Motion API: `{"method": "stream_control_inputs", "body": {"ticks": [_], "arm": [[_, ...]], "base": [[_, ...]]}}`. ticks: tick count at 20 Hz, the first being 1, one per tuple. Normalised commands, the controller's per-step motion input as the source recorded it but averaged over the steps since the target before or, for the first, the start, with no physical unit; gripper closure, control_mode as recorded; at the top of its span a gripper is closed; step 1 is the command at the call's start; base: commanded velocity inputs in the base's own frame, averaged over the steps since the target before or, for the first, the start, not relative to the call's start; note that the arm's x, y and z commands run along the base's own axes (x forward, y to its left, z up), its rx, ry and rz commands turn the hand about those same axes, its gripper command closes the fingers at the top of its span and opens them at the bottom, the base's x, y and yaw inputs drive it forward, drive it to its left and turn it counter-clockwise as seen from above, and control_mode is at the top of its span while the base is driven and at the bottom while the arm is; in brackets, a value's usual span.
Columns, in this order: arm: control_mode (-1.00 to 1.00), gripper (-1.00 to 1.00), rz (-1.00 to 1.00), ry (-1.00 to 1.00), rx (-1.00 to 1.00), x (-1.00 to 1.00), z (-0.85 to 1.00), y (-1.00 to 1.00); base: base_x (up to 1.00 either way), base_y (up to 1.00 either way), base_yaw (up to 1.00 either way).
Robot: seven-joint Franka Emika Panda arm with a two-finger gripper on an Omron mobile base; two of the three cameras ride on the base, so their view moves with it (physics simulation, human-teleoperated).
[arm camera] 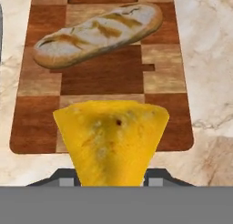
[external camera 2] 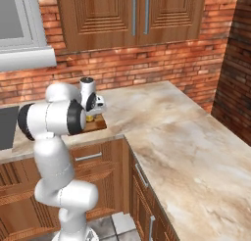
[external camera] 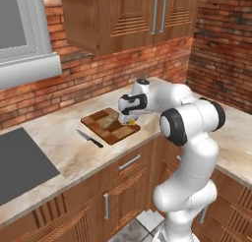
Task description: Retrieve the sausage and cheese from the fridge and place them on the cutting board on the counter.
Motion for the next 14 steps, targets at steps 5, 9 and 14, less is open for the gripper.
{"method": "stream_control_inputs", "body": {"ticks": [5, 9, 14], "arm": [[-1.0, 1.0, 0.0, 0.0, 0.02, 0.64, -0.27, 0.02], [-1.0, 1.0, 0.0, 0.0, 0.0, 0.54, -0.3, 0.0], [-1.0, -1.0, 0.0, 0.0, 0.0, 0.25, -0.4, 0.01]], "base": [[0.0, 0.0, 0.0], [0.0, 0.0, 0.0], [0.0, 0.0, 0.0]]}}
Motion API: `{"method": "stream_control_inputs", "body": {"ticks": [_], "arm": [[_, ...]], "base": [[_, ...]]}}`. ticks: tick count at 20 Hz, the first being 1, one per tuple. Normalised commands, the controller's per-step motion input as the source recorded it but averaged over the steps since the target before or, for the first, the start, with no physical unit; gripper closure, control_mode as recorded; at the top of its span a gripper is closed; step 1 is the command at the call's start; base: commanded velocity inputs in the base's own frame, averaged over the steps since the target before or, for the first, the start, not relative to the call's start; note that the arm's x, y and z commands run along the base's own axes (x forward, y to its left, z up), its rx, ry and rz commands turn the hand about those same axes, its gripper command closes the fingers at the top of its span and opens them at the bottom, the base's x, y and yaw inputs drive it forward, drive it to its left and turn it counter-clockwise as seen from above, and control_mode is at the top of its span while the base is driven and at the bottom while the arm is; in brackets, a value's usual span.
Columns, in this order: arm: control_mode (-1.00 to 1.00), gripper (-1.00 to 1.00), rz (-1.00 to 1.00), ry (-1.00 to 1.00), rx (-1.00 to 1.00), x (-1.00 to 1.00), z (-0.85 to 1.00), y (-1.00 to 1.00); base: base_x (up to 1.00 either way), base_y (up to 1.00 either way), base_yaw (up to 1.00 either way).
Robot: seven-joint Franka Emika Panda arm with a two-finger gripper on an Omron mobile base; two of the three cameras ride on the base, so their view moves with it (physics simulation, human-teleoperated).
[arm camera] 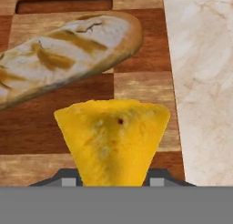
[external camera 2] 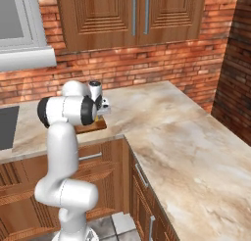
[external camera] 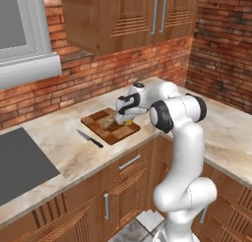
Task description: Retrieve the sausage and cheese from the fridge and place them on the cutting board on the counter.
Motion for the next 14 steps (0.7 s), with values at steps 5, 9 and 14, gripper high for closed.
{"method": "stream_control_inputs", "body": {"ticks": [5, 9, 14], "arm": [[-1.0, -1.0, 0.0, 0.0, 0.0, 0.0, -0.26, 0.06], [-1.0, -1.0, 0.0, 0.0, 0.0, 0.0, 0.0, 0.0], [-1.0, -1.0, 0.0, 0.0, 0.0, -0.01, 0.17, 0.0]], "base": [[0.0, 0.0, 0.0], [0.0, 0.0, 0.0], [0.0, 0.0, 0.0]]}}
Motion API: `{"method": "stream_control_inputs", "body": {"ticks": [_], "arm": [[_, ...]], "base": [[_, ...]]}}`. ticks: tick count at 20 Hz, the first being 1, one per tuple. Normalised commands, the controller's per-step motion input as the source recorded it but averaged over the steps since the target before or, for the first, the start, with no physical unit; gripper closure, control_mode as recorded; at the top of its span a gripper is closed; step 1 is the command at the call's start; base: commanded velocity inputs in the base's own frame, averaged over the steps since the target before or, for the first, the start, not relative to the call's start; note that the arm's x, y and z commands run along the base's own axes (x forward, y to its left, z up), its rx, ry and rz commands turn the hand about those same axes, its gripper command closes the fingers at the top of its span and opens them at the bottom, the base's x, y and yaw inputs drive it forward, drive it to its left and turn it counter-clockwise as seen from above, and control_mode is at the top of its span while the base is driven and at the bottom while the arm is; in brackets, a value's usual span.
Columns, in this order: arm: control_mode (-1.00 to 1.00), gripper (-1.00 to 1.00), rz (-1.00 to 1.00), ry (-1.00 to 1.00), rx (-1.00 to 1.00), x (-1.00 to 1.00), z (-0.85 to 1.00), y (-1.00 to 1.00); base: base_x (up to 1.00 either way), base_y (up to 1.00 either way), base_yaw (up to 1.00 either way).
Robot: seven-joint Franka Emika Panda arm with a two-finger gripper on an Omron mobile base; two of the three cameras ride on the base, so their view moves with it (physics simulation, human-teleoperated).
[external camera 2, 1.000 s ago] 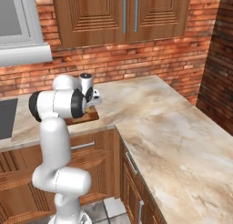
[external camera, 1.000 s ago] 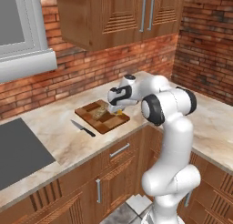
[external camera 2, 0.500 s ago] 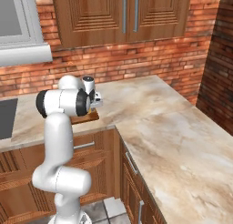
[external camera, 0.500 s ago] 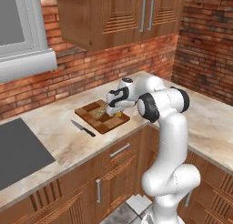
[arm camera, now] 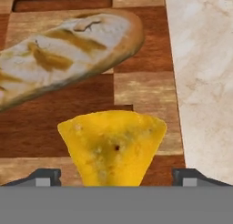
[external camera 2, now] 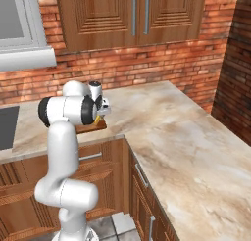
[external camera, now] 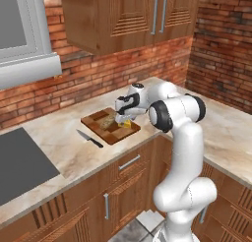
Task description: Retrieve the sausage and cheese from the fridge and place them on the cutting board on the counter.
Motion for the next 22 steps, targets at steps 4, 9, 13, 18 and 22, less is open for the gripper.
{"method": "stream_control_inputs", "body": {"ticks": [4, 9, 13, 18, 22], "arm": [[-1.0, -1.0, -0.02, 0.0, 0.0, -0.21, 0.76, 0.0], [-1.0, -1.0, -0.07, 0.0, 0.01, -0.68, 0.72, -0.31], [-1.0, -1.0, -0.14, 0.01, 0.06, -1.0, 0.54, -0.56], [-1.0, -1.0, -0.12, -0.01, 0.1, -1.0, 0.52, -0.48], [-1.0, -1.0, -0.07, -0.03, 0.15, -1.0, 0.84, -0.24]], "base": [[0.0, 0.0, 0.0], [0.0, 0.0, 0.0], [0.0, 0.0, 0.0], [0.0, 0.0, 0.0], [0.0, 0.0, 0.0]]}}
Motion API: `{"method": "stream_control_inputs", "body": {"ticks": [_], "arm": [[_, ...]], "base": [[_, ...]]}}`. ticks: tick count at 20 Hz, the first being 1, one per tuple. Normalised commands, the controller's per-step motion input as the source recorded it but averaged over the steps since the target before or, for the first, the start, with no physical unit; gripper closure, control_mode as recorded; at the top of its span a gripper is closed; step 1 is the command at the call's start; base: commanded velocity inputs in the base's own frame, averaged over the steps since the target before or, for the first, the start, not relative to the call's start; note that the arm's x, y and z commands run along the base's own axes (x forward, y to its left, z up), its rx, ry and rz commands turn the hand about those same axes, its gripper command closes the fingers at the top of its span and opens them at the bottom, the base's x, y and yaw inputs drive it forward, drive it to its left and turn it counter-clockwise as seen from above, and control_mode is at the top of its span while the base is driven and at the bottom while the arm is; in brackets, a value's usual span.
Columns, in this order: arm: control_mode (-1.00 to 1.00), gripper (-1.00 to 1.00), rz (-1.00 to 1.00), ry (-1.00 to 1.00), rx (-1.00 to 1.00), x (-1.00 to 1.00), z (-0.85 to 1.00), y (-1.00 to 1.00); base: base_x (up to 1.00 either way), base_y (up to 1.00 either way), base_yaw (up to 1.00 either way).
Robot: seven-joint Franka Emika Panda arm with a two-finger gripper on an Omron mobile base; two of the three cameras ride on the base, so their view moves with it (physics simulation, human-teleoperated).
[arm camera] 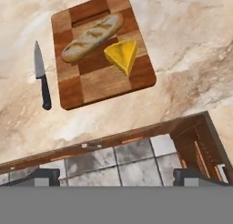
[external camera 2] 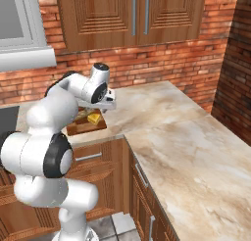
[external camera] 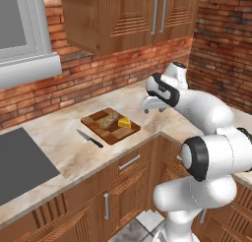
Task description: Retrieve the sausage and cheese from the fridge and place them on the cutting board on the counter.
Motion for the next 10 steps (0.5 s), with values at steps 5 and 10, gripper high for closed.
{"method": "stream_control_inputs", "body": {"ticks": [5, 10], "arm": [[-1.0, -1.0, -0.02, -0.01, 0.07, -1.0, 0.89, -0.09], [-1.0, -1.0, 0.0, -0.02, -0.02, -1.0, 0.6, -0.01]], "base": [[0.0, 0.0, 0.0], [0.0, 0.0, 0.0]]}}
